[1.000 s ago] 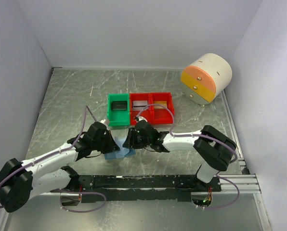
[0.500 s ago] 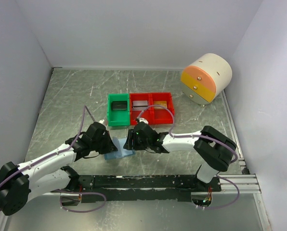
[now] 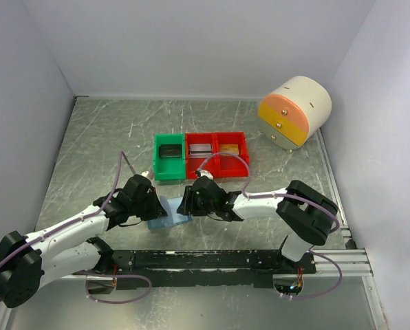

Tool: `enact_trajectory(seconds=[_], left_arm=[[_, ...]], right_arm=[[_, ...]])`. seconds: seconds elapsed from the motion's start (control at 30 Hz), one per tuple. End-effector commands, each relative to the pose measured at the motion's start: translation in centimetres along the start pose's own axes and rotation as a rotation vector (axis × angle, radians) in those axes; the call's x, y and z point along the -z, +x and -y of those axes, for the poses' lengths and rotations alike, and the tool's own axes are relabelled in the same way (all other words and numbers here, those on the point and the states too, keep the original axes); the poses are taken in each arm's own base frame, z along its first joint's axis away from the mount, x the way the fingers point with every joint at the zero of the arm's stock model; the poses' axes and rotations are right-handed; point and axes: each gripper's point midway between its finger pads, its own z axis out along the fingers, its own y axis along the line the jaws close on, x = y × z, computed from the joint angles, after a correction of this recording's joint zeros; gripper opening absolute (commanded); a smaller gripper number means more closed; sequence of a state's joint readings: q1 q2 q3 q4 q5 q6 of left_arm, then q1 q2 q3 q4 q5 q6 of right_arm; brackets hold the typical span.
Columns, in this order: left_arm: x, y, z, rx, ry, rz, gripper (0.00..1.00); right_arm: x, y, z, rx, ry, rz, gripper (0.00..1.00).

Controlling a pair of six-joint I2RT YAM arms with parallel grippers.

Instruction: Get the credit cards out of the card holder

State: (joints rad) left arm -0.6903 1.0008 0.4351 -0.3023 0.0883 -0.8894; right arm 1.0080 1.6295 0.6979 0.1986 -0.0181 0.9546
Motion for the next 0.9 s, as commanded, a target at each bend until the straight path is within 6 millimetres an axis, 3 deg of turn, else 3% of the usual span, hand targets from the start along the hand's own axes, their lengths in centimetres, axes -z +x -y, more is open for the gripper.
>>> enact_trajectory(seconds=[0.0,0.2,0.33,0.5,0.6,0.73,0.87], left_arm=[[-0.1,-0.3,0.4,-0.023,0.013,0.009,0.07],[-0.2,-0.1,0.7,-0.025,0.034,0.002,0.07],[-0.1,-0.2,0.9,-0.027,0.037,0.006,0.07],[0.1,-0.3,1.1,-0.025,0.048,0.009,0.07],[0.1,-0.3,1.1,-0.024,0.048,0.009,0.07],[0.2,-0.4,1.5,-0.036,0.067,0.012,0.07],[0.6,-0.9,2.3,-0.069,0.096,0.025,0.09]], right_arm=[[-0.2,1.0,-0.8,-0.041,-0.073,-0.021,0.41],[1.1,-0.9,-5.0,-0.033,-0.256,0.031,0.3],[1.1,-1.5,-5.9,-0.03,-0.271,0.036,0.28],[0.3,-1.3,-5.4,-0.033,-0.236,0.019,0.26],[0.0,-1.3,-5.0,-0.023,-0.211,0.016,0.16],[0.1,-2.1,-3.2,-0.007,-0.099,0.057,0.0],[1.5,-2.8,-0.6,-0.008,0.021,0.11,0.0]])
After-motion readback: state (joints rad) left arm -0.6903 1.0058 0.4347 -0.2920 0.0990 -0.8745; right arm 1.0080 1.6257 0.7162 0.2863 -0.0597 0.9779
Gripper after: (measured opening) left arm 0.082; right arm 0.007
